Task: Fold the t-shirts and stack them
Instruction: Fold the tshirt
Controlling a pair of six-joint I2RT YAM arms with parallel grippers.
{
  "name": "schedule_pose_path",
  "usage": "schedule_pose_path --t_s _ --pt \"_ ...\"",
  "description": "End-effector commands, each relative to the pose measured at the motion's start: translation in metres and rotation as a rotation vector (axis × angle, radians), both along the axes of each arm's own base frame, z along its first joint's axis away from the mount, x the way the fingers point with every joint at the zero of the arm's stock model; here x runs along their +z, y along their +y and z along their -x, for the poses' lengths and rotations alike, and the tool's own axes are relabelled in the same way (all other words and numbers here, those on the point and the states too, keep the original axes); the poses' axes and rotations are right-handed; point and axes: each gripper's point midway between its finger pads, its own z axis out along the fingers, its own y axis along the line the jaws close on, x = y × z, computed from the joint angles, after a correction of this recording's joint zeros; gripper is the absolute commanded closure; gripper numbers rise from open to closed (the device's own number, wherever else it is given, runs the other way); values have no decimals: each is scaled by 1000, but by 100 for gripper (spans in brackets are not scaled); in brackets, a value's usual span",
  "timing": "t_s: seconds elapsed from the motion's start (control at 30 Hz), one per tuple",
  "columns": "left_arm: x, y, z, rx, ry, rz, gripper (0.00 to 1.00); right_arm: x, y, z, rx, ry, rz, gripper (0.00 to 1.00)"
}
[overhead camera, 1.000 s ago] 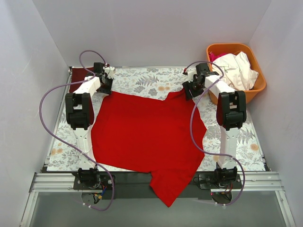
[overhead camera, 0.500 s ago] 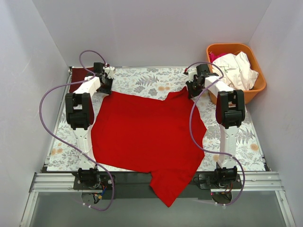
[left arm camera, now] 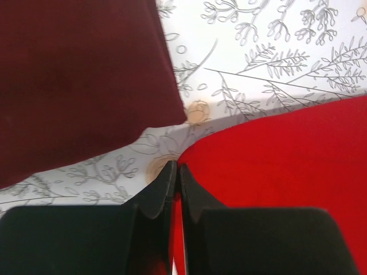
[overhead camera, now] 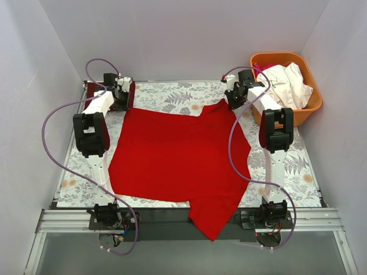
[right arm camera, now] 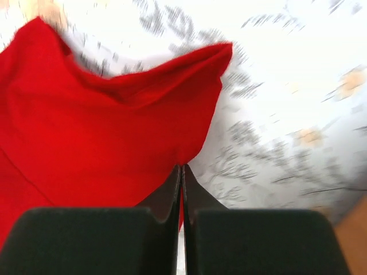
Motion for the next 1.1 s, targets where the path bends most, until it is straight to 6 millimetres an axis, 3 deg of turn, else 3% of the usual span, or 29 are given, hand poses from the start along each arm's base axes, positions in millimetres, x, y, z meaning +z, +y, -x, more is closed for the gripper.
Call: schedule_pose_path --t_s 0.0,0.2,0.53,0.73,0.87,1.0,1.07 --pt "37 3 -12 -34 -83 14 100 42 -10 -39 28 -171 39 99" --pt "53 6 -16 -104 -144 29 100 75 -4 -39 62 -235 12 99" --pt "70 3 -9 -281 -248 10 100 101 4 -6 114 -233 -43 99" --pt "83 17 10 -331 -281 7 100 110 3 26 144 -218 -44 99" --pt "95 18 32 -378 -311 17 100 107 0 44 161 -200 -33 99" --pt "88 17 62 -427 -295 -4 100 102 0 67 183 -167 -46 99" --pt "93 17 74 -445 -303 -23 100 109 0 75 193 -177 -46 99"
